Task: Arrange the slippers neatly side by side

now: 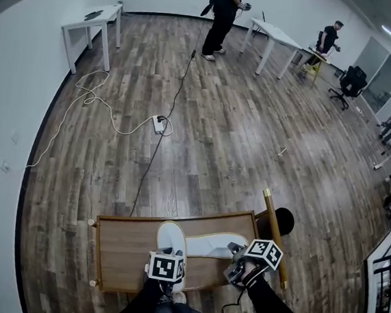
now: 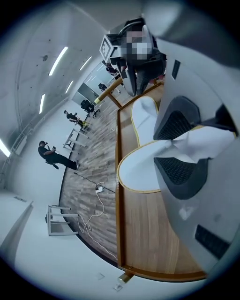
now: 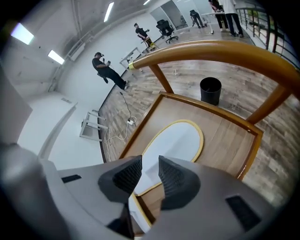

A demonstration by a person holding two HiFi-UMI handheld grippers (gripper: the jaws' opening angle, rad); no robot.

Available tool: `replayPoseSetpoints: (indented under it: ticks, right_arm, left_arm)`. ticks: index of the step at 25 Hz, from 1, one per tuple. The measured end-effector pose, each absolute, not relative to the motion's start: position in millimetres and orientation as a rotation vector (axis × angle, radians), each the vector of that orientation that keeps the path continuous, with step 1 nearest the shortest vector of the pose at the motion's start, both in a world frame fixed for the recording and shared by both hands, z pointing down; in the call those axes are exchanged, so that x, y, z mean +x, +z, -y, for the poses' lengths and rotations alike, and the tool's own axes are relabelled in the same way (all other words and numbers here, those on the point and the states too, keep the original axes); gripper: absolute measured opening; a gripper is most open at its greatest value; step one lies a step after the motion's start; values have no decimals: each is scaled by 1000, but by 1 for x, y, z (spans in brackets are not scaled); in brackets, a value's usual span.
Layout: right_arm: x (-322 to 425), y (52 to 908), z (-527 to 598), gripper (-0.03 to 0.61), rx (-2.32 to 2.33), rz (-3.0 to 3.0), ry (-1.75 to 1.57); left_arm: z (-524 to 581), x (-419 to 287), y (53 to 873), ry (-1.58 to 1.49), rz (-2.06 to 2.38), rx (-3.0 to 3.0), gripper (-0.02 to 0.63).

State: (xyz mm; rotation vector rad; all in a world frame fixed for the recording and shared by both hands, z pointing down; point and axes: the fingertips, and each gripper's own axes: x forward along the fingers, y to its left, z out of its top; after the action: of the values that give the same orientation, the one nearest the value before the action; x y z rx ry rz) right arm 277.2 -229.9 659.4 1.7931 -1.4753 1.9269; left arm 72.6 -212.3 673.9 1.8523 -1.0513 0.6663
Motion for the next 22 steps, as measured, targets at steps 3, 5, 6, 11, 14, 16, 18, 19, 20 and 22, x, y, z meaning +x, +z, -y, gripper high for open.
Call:
replayPoseSetpoints:
  ticks: [3, 5, 6, 11, 14, 16, 18, 19, 20, 22]
  right_arm:
    - [279, 667, 225, 101, 1790, 1400, 1975]
    - [278, 673, 223, 106, 1777, 1341, 2027]
    - [277, 676, 223, 106, 1767, 1308, 2052]
    - [277, 687, 225, 120, 1763, 1121, 2167]
    - [276, 689, 227, 120, 1774, 1029, 2202]
    - [272, 691, 229, 120, 1762, 1004, 2206]
    - [270, 695, 231, 121, 1751, 977, 2191]
    - [269, 698, 232, 120, 1752, 961, 2176]
    - [268, 701, 232, 120, 1752, 945, 2162]
    - [265, 707, 232, 120, 1742, 921, 2142]
  left_arm:
    - [212, 70, 665, 637, 1075, 1874, 110]
    - [211, 66, 654, 614, 1108, 1896, 110]
    - [209, 63, 646, 603, 1131, 1911, 110]
    - [183, 62, 601, 540, 1183, 2036, 110]
    - [158, 59, 590, 514, 1204, 2049, 110]
    - [145, 53, 589, 491, 1224, 2023, 110]
    - [136, 45, 592, 472, 1249, 1999, 110]
    - [133, 40, 595, 467, 1261, 1987, 110]
    - [131, 35, 595, 460, 1274, 1974, 110]
    - [130, 27, 590, 444, 1298, 1955, 110]
